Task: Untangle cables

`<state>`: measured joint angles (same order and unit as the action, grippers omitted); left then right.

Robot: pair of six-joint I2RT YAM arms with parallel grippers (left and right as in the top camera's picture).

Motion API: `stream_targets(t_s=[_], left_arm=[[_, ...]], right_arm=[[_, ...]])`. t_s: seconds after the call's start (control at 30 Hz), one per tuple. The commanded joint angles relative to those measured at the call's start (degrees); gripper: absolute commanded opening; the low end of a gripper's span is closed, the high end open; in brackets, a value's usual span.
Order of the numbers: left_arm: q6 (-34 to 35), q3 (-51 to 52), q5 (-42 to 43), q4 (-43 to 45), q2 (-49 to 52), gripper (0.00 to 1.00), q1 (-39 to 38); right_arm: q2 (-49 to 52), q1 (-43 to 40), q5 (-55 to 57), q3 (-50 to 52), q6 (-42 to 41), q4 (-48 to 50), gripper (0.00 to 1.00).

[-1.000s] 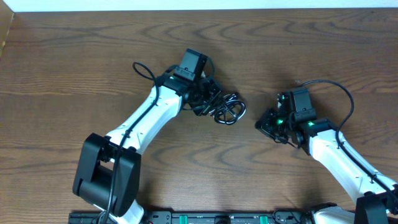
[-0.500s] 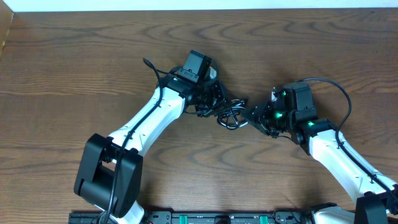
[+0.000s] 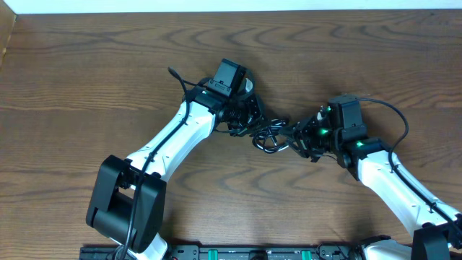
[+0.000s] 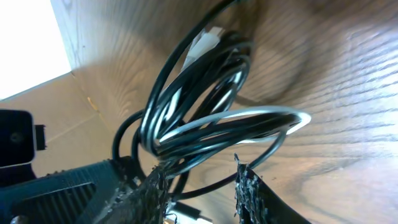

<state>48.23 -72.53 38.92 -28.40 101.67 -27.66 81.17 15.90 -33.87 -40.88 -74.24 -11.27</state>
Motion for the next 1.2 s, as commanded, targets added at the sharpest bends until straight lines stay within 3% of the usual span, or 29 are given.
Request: stream_targets(t_s=[0.0,0.2,0.27,0.4,0.9,1.17], left_arm=[[1.4,0.1,1.2,0.0,-1.7,0.07,-0.6],[1.9,0.1,1.2,0.4,-1.7,0.07,-3.0],[2.1,0.1,1.2,0.5,-1.7,0.07,-3.1],[3.1,0.1,1.2,0.8,-1.7,0.07,-3.0],[3.8,0.1,-1.0,4.1,-1.7,0.07,-2.3],[5.9,0.1,-1.0,4.6,-1.7,0.07,0.1]], right_arm=[[0.2,1.6,-0.1,-0.3,-4.5,1.3,0.35],[0.2,3.5,2.2,-0.3,-6.6,4.1,0.31],[0.2,3.6,2.8,-0.3,-6.6,4.1,0.24],[0.2,3.6,4.2,-0.3,-5.8,4.0,0.01],[0.2,3.6,5.5,-0.3,18.5,-1.2,0.01],[0.2,3.6,12.0,-0.3,29.1,-6.9,0.01]])
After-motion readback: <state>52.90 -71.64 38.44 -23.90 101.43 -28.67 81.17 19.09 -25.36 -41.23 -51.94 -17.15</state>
